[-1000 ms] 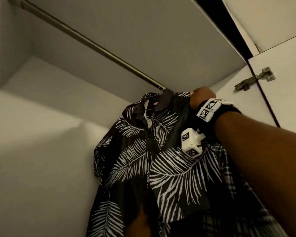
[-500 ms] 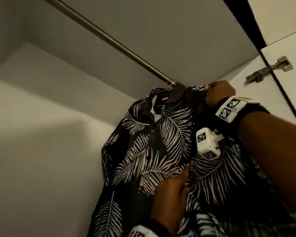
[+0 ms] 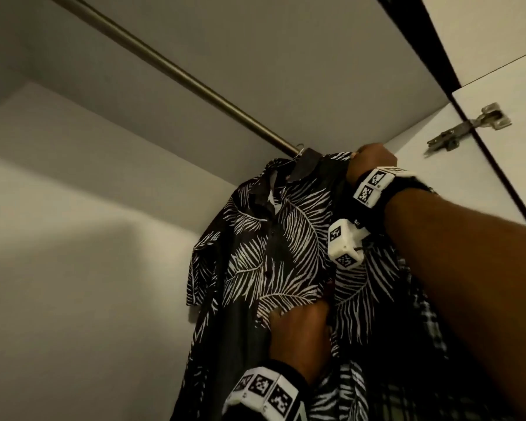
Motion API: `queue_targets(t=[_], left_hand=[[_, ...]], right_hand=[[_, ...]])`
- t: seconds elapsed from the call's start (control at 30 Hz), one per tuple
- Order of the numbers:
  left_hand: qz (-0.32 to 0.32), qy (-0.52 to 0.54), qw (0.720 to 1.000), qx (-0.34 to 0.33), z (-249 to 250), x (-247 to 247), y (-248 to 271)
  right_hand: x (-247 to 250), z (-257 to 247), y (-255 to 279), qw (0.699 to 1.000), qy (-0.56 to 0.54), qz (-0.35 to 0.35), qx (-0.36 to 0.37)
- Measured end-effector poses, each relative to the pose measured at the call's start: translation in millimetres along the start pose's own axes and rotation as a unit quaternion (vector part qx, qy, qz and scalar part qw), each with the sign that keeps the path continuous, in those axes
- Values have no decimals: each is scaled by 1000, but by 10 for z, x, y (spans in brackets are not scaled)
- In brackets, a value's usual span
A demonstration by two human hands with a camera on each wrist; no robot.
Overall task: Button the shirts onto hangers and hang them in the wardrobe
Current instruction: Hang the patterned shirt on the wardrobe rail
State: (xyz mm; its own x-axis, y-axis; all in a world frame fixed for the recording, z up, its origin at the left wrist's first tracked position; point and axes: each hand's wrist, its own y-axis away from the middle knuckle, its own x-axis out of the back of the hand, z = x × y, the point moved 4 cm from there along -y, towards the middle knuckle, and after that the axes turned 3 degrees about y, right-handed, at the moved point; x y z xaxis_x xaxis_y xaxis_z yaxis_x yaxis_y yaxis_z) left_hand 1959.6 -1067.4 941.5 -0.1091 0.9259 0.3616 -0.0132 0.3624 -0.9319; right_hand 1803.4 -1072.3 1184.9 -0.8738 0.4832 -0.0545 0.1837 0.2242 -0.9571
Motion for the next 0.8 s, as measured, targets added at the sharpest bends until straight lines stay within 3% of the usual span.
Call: queue_targets(t=[0.07, 0.4, 0.67, 0.8], left_hand=[[-29, 14, 999, 1, -31, -79, 24], [-33, 49, 998, 19, 31, -381, 392], [-57, 149, 986, 40, 166, -90, 768], [-67, 147, 986, 50, 103, 43, 1049]], right_hand=[[8, 89, -1, 999, 17, -42, 11], [-30, 274, 224, 988, -22, -149, 27], [201, 326, 255, 994, -41, -91, -38], [508, 287, 444, 998, -35, -57, -15]])
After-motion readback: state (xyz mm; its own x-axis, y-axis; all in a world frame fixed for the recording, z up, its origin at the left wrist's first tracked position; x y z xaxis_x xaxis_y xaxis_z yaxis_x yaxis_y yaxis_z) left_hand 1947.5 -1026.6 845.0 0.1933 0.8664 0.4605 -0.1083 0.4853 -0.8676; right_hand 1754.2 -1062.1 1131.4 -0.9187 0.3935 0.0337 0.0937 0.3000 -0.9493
